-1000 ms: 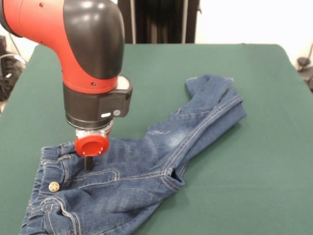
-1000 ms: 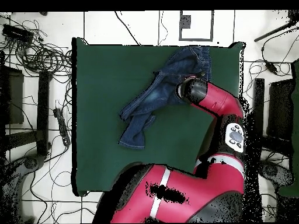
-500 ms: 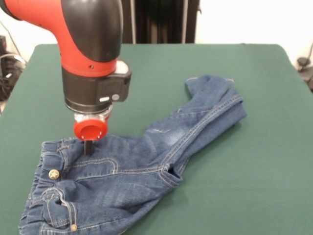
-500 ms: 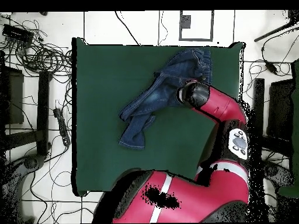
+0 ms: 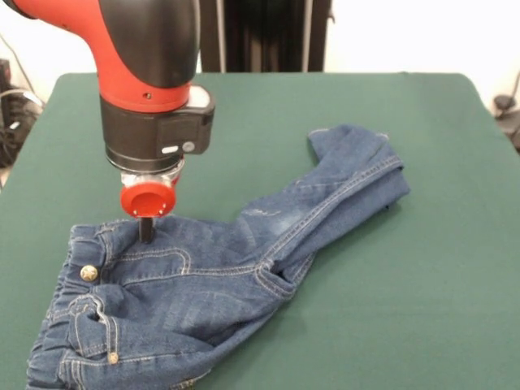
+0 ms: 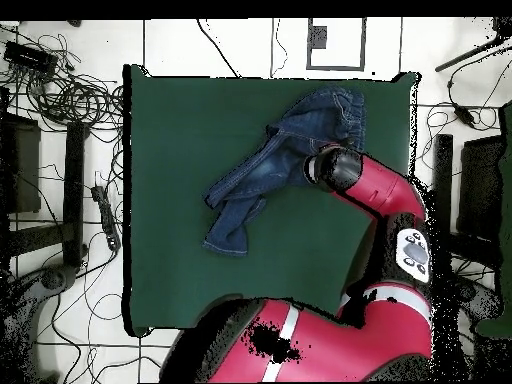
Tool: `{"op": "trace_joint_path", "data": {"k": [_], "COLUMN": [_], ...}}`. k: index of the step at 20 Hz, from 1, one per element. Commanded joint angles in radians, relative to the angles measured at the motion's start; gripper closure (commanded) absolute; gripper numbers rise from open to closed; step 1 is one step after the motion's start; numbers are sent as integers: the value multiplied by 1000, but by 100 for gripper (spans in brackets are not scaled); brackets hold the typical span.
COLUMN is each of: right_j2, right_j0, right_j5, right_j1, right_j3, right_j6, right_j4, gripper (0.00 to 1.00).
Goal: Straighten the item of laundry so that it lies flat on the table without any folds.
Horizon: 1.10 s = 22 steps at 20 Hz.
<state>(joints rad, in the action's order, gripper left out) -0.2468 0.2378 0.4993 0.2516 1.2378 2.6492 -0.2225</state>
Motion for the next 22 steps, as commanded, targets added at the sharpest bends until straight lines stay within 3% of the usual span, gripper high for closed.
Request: {"op": "trace_joint_path", "data": {"k": [1, 22], "right_j2": [48, 34], "right_j0": [11, 40], "right_j5": [-26, -3], "right_j1": [-51, 7], "right_j3": [172, 242], "right_j6": [96, 43], "right_j4": [16, 52], "gripper": [100, 100]}}
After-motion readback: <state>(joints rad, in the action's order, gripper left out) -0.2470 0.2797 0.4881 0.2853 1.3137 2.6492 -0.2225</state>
